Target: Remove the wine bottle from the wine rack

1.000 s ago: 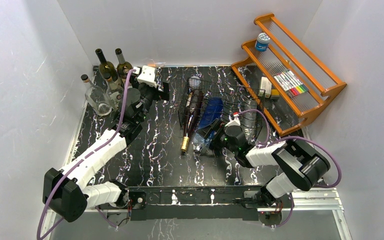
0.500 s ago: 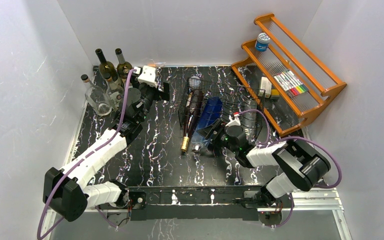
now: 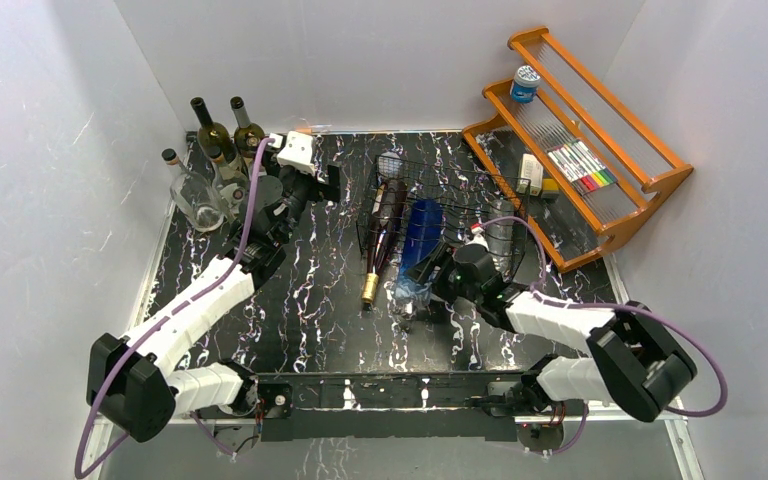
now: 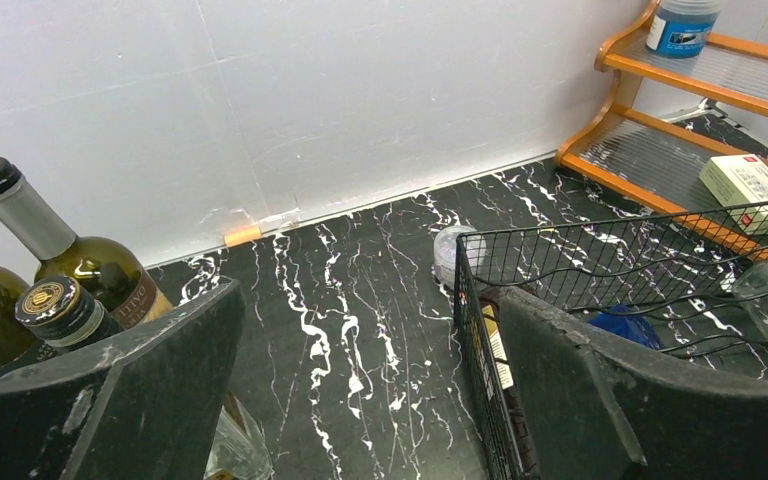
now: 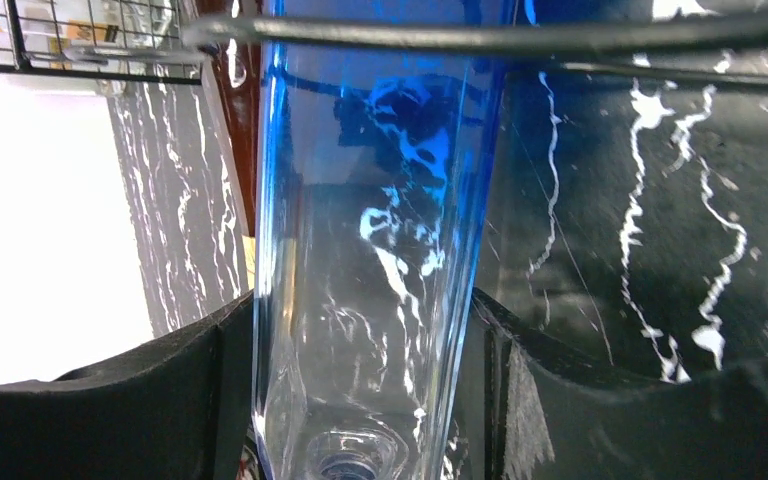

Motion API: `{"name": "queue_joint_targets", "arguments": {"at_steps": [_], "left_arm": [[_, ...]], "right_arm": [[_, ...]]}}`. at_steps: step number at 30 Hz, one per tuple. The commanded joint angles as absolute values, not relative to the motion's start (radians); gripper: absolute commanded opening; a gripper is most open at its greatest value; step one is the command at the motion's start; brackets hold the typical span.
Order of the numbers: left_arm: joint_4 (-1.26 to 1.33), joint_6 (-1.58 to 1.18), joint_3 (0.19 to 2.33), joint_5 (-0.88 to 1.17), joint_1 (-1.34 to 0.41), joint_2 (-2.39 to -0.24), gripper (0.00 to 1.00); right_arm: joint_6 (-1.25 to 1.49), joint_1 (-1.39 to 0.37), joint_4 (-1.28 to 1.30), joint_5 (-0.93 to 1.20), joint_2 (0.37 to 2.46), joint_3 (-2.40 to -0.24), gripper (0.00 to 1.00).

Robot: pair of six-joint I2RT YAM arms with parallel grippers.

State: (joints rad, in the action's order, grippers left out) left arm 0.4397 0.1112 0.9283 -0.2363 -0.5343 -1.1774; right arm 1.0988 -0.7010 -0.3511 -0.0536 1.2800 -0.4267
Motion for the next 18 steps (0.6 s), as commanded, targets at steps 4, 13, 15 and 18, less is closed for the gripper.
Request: {"name": "queue_joint_targets", "arguments": {"at_steps": [4, 13, 15, 18], "left_arm": [[0.463, 0.099, 0.942, -0.214, -0.541, -1.185, 0.97], [0.454, 0.092, 0.947, -0.198, -0.557, -1.198, 0.96], [0.452, 0.093, 0.948, -0.197, -0.569, -1.202, 0.96], [0.454, 0.109, 0.947, -0.149, -0.591, -1.206, 0.97]], "right_arm": [[1.108, -0.683, -0.045, -0.016, 1.106, -0.413, 0.50], [1.078, -0.681, 0.206, 0.063, 0.933, -0.407, 0.41], [1.076, -0.680, 0.247, 0.086, 0.904, -0.404, 0.39], [1.068, -0.680, 0.308, 0.110, 0.864, -0.412, 0.38]]}}
